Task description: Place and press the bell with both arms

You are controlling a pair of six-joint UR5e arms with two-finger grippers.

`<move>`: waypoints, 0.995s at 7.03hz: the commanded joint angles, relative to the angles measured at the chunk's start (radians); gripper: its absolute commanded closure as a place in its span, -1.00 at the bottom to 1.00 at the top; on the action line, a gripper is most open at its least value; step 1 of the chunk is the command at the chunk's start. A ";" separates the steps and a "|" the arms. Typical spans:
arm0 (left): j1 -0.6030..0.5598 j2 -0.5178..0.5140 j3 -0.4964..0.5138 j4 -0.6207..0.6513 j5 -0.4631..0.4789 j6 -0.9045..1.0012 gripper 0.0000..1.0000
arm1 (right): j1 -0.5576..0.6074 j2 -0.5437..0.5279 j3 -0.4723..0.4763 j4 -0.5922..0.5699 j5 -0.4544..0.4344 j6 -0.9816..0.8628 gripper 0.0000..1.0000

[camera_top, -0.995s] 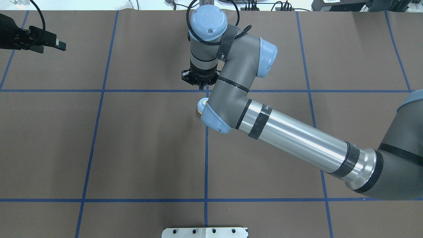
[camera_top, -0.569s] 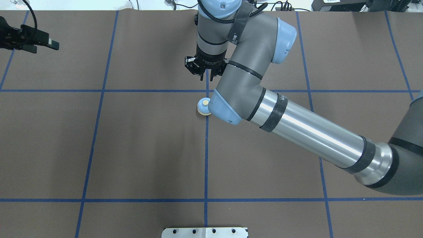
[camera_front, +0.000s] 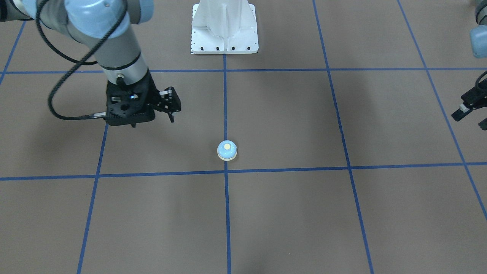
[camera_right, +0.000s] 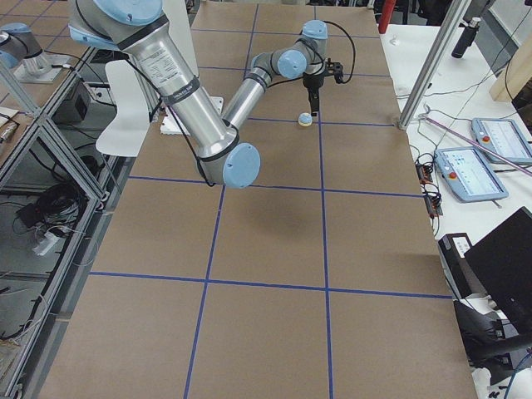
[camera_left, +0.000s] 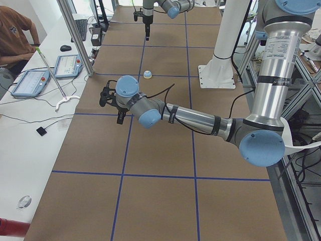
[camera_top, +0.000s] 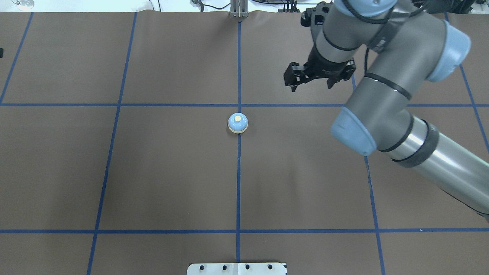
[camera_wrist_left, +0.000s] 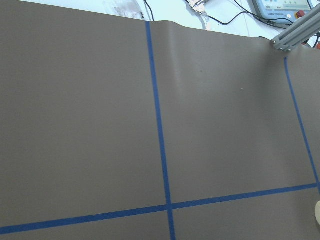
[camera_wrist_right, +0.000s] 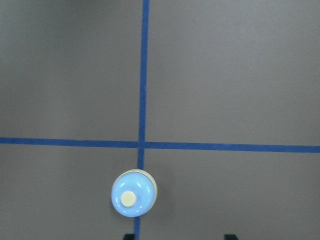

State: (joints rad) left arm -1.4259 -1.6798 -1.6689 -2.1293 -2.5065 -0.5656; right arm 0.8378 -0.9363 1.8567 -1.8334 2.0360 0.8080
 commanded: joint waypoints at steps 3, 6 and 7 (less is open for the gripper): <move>-0.133 0.042 -0.072 0.500 0.211 0.552 -1.00 | 0.122 -0.225 0.157 -0.080 0.023 -0.211 -0.99; -0.162 0.108 -0.114 0.645 0.251 0.718 -1.00 | 0.219 -0.363 0.158 -0.041 0.027 -0.204 -0.99; -0.162 0.101 -0.108 0.650 0.267 0.678 -1.00 | 0.298 -0.367 0.107 -0.041 0.061 -0.226 -0.99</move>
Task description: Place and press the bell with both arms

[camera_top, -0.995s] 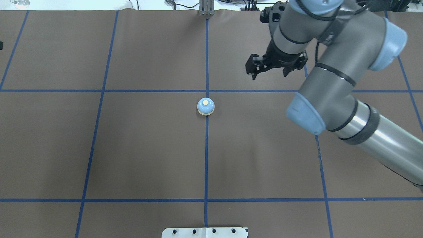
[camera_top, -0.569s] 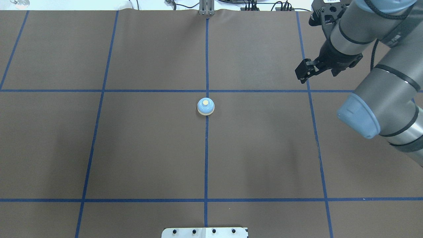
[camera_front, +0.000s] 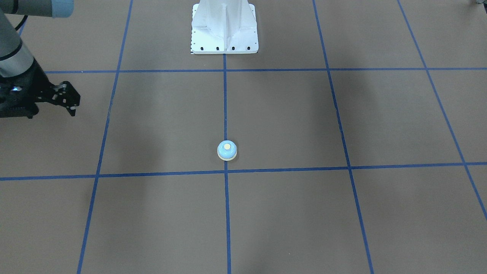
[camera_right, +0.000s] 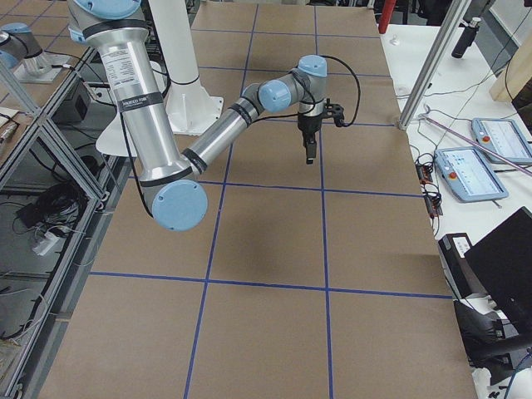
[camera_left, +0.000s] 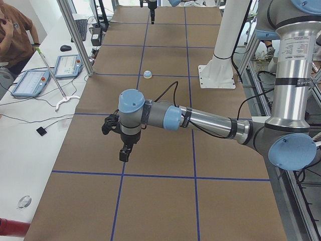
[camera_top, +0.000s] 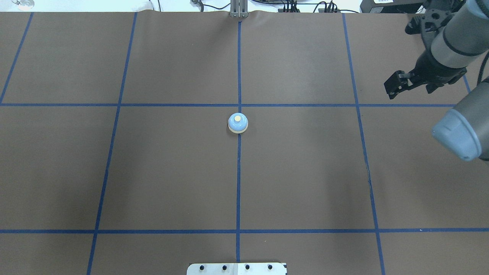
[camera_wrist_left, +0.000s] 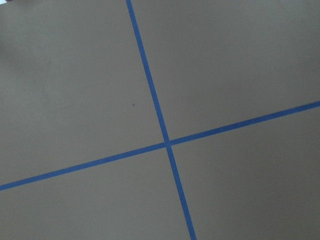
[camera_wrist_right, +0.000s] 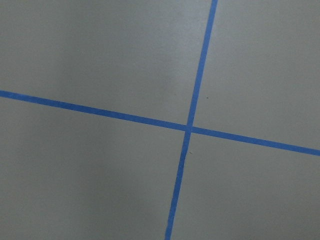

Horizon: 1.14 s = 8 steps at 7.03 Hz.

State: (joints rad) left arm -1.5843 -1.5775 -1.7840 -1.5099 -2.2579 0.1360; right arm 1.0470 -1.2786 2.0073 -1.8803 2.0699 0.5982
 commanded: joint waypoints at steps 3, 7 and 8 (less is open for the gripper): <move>-0.003 0.013 -0.001 0.011 0.014 -0.021 -1.00 | 0.414 -0.115 -0.233 0.007 0.233 -0.555 -0.99; 0.000 0.082 -0.014 0.023 0.021 -0.019 -1.00 | 0.493 -0.321 -0.245 0.148 0.243 -0.713 -0.99; -0.003 0.086 -0.012 0.025 0.020 -0.019 -1.00 | 0.493 -0.341 -0.257 0.148 0.245 -0.713 -0.99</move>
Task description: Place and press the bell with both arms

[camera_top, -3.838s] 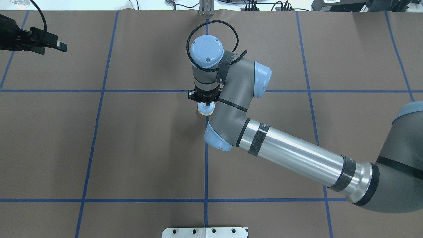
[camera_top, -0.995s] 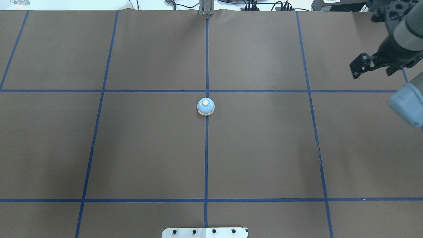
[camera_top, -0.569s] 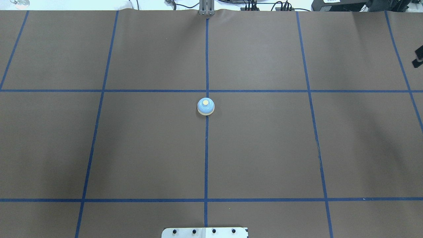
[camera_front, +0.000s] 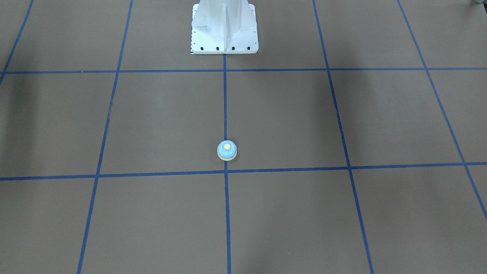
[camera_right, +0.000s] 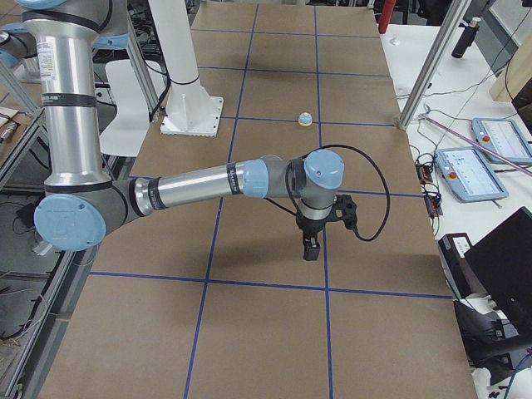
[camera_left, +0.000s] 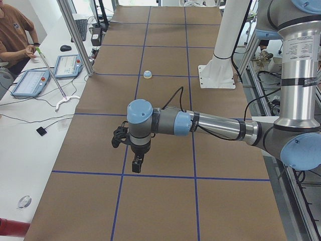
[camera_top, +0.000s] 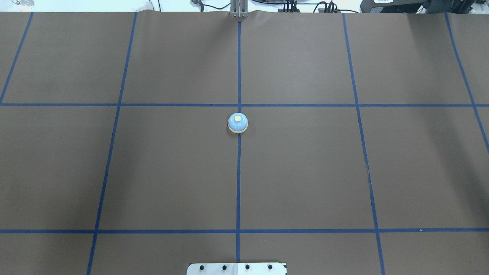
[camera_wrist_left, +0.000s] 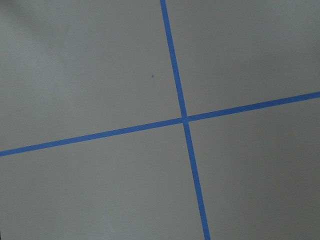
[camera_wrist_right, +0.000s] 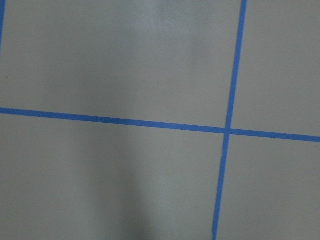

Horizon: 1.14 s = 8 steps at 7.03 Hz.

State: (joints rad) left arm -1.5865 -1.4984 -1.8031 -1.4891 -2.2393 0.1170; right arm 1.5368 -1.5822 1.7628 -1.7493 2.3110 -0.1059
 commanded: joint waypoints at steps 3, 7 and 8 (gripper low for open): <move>0.000 0.040 0.004 0.012 -0.005 -0.008 -1.00 | 0.002 -0.042 -0.026 0.019 0.005 0.077 -0.99; 0.005 0.055 0.007 0.000 -0.011 -0.011 -1.00 | 0.002 -0.045 -0.026 0.053 0.011 0.078 -0.99; 0.005 0.055 0.005 0.004 -0.011 -0.010 -1.00 | 0.002 -0.047 -0.026 0.053 0.011 0.081 -0.99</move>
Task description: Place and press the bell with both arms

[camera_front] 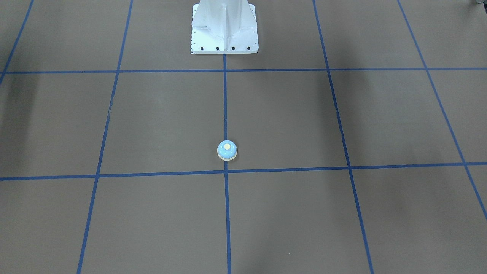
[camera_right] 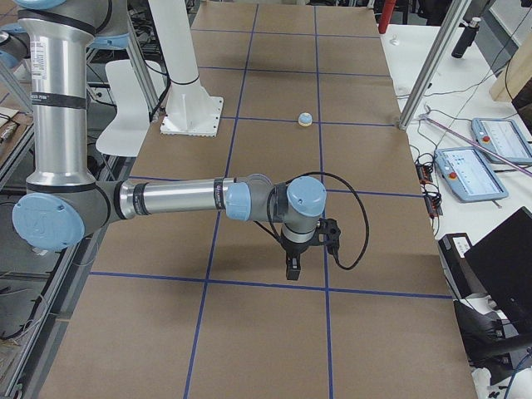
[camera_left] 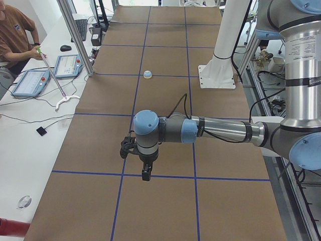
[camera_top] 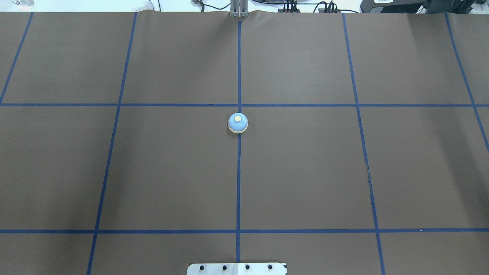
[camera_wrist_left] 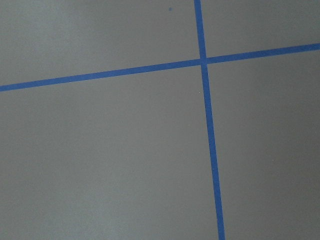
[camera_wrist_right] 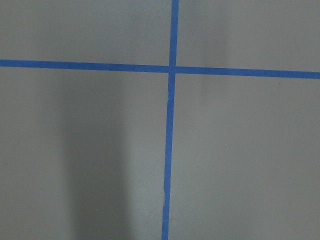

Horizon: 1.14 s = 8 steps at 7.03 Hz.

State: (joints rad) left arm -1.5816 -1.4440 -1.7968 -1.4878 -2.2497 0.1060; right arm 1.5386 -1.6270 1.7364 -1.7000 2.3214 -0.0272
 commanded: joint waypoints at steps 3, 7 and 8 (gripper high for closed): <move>0.000 0.000 0.001 -0.003 -0.001 0.003 -1.00 | 0.000 -0.001 -0.001 0.003 0.001 0.000 -0.99; 0.000 0.000 0.001 0.000 -0.001 0.003 -1.00 | 0.000 -0.001 0.009 0.003 0.004 -0.002 -0.99; 0.000 0.000 0.001 0.001 -0.001 0.003 -1.00 | 0.000 -0.001 0.009 0.003 0.004 -0.002 -0.99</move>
State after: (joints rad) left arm -1.5815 -1.4439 -1.7964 -1.4881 -2.2504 0.1089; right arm 1.5386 -1.6276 1.7445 -1.6966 2.3253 -0.0291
